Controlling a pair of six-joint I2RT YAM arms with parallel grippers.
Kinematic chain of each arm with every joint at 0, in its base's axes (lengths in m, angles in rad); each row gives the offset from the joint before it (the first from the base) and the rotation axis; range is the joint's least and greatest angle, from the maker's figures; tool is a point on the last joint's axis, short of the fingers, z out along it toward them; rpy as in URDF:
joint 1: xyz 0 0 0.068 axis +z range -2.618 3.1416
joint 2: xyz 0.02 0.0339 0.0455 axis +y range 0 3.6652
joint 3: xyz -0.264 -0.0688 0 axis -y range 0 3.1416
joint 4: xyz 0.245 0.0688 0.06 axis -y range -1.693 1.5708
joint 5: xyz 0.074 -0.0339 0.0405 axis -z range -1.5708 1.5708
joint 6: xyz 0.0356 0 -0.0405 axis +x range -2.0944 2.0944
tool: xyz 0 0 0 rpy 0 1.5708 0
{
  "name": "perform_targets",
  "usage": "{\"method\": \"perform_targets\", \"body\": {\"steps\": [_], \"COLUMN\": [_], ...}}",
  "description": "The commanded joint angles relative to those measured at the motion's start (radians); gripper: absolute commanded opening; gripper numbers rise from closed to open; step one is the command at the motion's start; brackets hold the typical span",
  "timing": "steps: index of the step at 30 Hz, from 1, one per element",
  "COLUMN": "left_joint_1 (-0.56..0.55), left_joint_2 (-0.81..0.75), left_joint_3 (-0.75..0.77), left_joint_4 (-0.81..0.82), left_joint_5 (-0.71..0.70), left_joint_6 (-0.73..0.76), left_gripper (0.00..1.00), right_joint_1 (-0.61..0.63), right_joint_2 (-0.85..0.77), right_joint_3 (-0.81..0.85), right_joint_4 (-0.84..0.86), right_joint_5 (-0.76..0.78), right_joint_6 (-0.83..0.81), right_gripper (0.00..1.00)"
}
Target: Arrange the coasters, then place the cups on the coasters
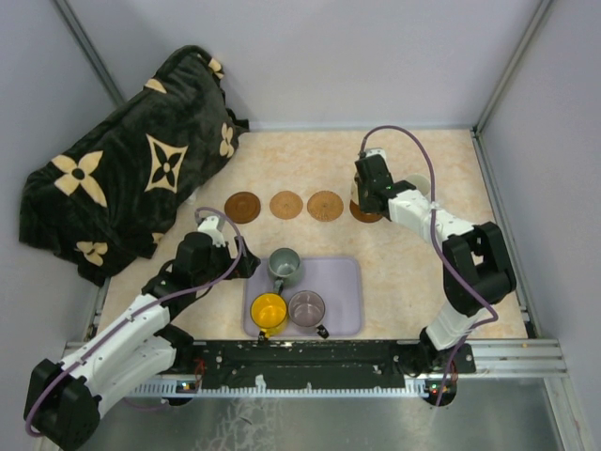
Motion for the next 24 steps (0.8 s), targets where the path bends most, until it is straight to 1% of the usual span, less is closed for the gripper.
{"method": "perform_targets", "body": {"steps": [1,24], "left_joint_1": [-0.008,-0.008], "left_joint_2": [0.0,0.001], "left_joint_3": [0.004,-0.003], "left_joint_4": [0.033,0.033], "left_joint_5": [0.008,0.007], "left_joint_6": [0.008,0.009], "left_gripper": [1.0,1.0], "right_joint_1": [-0.013,-0.033], "right_joint_2": [-0.026,-0.002], "right_joint_3": [0.023,-0.001], "right_joint_4": [0.086,0.071], "right_joint_5": [0.027,0.035], "right_joint_6": [-0.009,0.02], "right_gripper": [0.0,0.0]}}
